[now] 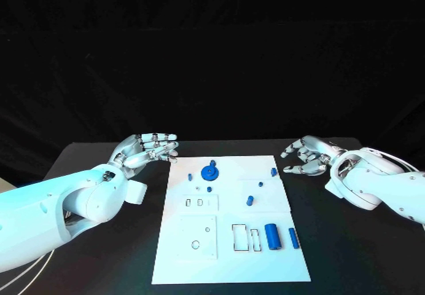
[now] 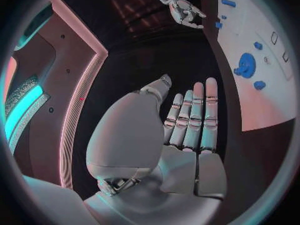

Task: Assemble the parts on the task board

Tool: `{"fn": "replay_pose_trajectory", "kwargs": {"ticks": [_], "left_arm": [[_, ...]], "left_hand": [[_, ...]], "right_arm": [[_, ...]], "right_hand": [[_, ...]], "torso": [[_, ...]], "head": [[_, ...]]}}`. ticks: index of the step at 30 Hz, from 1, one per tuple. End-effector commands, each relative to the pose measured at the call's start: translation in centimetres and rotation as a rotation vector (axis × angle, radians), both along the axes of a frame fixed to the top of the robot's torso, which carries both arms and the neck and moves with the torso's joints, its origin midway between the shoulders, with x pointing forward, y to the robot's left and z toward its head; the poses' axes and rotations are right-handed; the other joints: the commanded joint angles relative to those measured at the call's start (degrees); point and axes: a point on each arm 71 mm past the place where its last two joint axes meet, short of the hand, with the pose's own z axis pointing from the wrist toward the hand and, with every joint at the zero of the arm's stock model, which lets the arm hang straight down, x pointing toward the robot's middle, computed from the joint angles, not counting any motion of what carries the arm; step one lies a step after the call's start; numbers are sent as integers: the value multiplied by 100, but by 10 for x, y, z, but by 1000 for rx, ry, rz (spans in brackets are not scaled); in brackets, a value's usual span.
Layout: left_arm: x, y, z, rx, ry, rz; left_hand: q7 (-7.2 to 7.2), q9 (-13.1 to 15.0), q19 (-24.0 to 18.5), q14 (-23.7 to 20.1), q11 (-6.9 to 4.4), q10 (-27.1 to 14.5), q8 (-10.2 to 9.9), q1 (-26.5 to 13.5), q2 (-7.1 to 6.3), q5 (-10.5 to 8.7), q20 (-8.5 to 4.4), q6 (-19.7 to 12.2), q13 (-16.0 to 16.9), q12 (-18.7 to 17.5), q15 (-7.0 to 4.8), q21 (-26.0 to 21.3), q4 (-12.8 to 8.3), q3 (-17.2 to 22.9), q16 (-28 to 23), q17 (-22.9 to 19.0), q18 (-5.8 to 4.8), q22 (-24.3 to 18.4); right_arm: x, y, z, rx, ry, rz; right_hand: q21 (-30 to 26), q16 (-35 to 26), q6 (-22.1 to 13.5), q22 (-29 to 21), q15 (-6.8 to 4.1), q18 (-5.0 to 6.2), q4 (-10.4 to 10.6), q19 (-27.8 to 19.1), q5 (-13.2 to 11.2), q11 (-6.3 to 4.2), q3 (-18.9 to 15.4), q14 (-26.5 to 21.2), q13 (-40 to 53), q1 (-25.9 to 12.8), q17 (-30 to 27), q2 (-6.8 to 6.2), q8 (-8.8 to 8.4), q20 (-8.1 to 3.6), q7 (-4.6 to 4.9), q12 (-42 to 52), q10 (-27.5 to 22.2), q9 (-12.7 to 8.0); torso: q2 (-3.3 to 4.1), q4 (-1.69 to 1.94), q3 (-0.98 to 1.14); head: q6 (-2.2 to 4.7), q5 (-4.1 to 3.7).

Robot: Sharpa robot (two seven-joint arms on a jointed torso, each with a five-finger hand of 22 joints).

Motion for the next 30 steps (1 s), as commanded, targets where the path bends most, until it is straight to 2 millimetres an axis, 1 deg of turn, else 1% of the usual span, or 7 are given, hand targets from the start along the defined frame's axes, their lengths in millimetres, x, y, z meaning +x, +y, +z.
{"fn": "replay_pose_trajectory", "kwargs": {"ticks": [1,2,6,7,15,22,30], "left_arm": [[0,-3,1,-12,-15,-26],[0,-3,1,-12,-15,-26],[1,-4,1,-13,-15,-30],[1,-4,1,-14,-15,-30],[2,-5,0,-14,-14,-33],[3,-4,0,-13,-14,-28],[3,-4,-1,-11,-14,-25]], "left_hand": [[164,-7,-54,-55,15,-36,2,-29,-3,-26,8,-49,-5,-18,4,23,3,30,32,9,102,6],[166,-6,-62,-55,16,-33,5,-36,-2,-26,10,-45,-4,-15,6,25,7,29,35,12,102,7],[166,-6,-62,-55,16,-33,5,-36,-2,-26,10,-45,-4,-15,6,25,7,29,35,12,102,7],[166,-6,-62,-55,16,-33,5,-36,-2,-26,10,-45,-4,-15,6,25,7,29,35,12,102,7],[169,-5,-72,-56,17,-30,7,-45,-4,-27,12,-41,-3,-13,8,27,10,27,40,15,102,9],[171,-5,-76,-56,18,-30,8,-48,-1,-26,13,-40,-3,-12,8,30,11,29,43,17,102,11],[171,-5,-78,-56,19,-32,7,-48,-1,-26,13,-42,-3,-13,8,31,10,30,44,17,103,11]], "right_arm": [[1,2,-6,-14,-2,59],[3,1,-8,-15,-1,58],[7,2,-15,-18,-2,53],[8,2,-17,-18,-1,53],[12,8,-30,-13,-14,45],[14,11,-38,-13,-16,38],[14,14,-45,-13,-4,41]], "right_hand": [[11,-1,-39,1378,20,5,-36,507,-4,27,-21,547,1482,47,1298,-28,-33,11,-27,-2,572,-6],[11,-1,-39,1378,20,5,-36,507,-4,27,-21,547,1482,47,1298,-28,-33,11,-27,-2,572,-6],[18,2,-55,1385,15,3,-33,512,1,25,-34,550,1487,47,1309,-33,-42,8,-31,4,578,-10],[23,4,-63,1389,13,2,-31,515,9,23,-38,552,1489,48,1316,-31,-47,6,-33,6,580,-12],[40,8,-78,1404,13,-4,44,526,130,15,-76,555,1500,6,1330,35,-57,-4,-31,18,591,-17],[81,14,-55,1440,29,-16,111,552,136,20,-100,559,1505,-38,1347,80,-48,6,-23,23,596,-14],[104,18,0,1459,33,-22,129,565,212,24,-71,563,1505,-7,1363,130,-23,11,-20,23,596,-6]], "torso": [[0,1,42],[1,7,32],[1,17,31],[0,17,18],[4,7,28],[3,12,9],[1,-4,17]], "head": [[-1,6],[0,-1],[-25,-15],[-28,-10],[-51,47],[-37,64],[-50,70]]}}
